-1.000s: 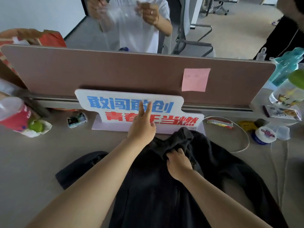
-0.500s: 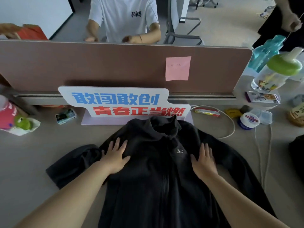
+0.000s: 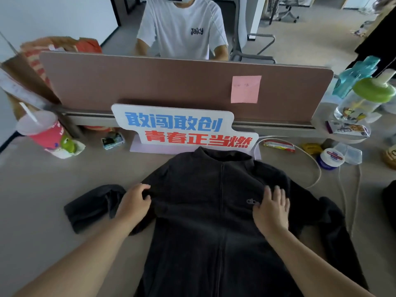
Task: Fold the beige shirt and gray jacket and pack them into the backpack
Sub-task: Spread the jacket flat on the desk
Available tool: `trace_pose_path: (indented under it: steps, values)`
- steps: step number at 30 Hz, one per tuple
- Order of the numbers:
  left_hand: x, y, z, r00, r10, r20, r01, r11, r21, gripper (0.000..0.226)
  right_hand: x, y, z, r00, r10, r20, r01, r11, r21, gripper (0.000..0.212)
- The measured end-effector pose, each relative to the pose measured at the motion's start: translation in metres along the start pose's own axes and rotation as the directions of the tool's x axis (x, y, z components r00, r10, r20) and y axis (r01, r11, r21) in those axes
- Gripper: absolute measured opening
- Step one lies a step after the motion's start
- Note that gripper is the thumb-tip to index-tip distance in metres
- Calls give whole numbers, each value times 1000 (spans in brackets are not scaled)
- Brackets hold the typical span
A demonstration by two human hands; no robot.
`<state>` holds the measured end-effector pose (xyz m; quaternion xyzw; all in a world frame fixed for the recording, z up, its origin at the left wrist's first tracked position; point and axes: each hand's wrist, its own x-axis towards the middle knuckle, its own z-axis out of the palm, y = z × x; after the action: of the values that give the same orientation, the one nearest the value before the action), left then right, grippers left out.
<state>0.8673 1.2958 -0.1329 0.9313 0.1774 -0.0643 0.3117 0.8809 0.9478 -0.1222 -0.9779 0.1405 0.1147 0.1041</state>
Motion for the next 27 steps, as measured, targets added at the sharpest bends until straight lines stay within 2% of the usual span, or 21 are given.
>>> trace_pose_path:
  steps: [2, 5, 7, 9, 11, 12, 14, 15, 17, 20, 22, 24, 25, 27]
  values:
    - [-15, -11, -10, 993, -10, -120, 13, 1000, 21, 30, -19, -42, 4, 971, -236, 48, 233, 971, 58, 60]
    - [-36, -31, -24, 967, -109, -230, 135, 986, 99, 23, -52, -93, 20, 844, -499, 196, 481, 866, 136, 60]
    - [-50, -51, -34, 949, -239, -204, 267, 956, 124, 17, -73, -113, 38, 752, -583, 309, 588, 804, 88, 60]
    - [-57, -73, -39, 921, -379, -87, 385, 921, 67, 15, -89, -121, 56, 714, -571, 406, 626, 780, -6, 62]
    - [-60, -93, -42, 857, -516, -4, 514, 855, -65, 28, -98, -124, 66, 735, -541, 409, 618, 783, -75, 64]
    - [-60, -101, -43, 813, -582, 21, 574, 796, -193, 30, -102, -126, 67, 756, -530, 385, 600, 796, -82, 63]
    - [-60, -107, -43, 723, -677, 140, 631, 564, -532, 33, -107, -133, 65, 788, -523, 324, 575, 814, -86, 57]
    - [-60, -107, -44, 701, -684, 202, 617, 440, -652, 34, -107, -137, 62, 793, -533, 294, 580, 808, -98, 50]
    - [-55, -107, -48, 690, -667, 282, 584, 283, -761, 38, -103, -148, 53, 786, -562, 256, 603, 790, -116, 39]
    - [-42, -102, -51, 696, -621, 359, 575, 185, -797, 42, -95, -165, 48, 758, -622, 200, 645, 759, -85, 37]
    - [-36, -94, -49, 708, -589, 390, 581, 172, -795, 33, -96, -176, 51, 722, -669, 178, 685, 727, -47, 46]
    - [-31, -85, -47, 725, -564, 395, 555, 139, -820, 21, -100, -184, 55, 688, -691, 224, 714, 699, -35, 53]
    - [-29, -80, -49, 745, -539, 393, 516, 93, -851, 16, -102, -187, 59, 671, -692, 266, 727, 684, -55, 55]
    - [-26, -76, -59, 806, -462, 370, 383, -70, -921, 11, -104, -188, 66, 654, -672, 347, 743, 657, -128, 59]
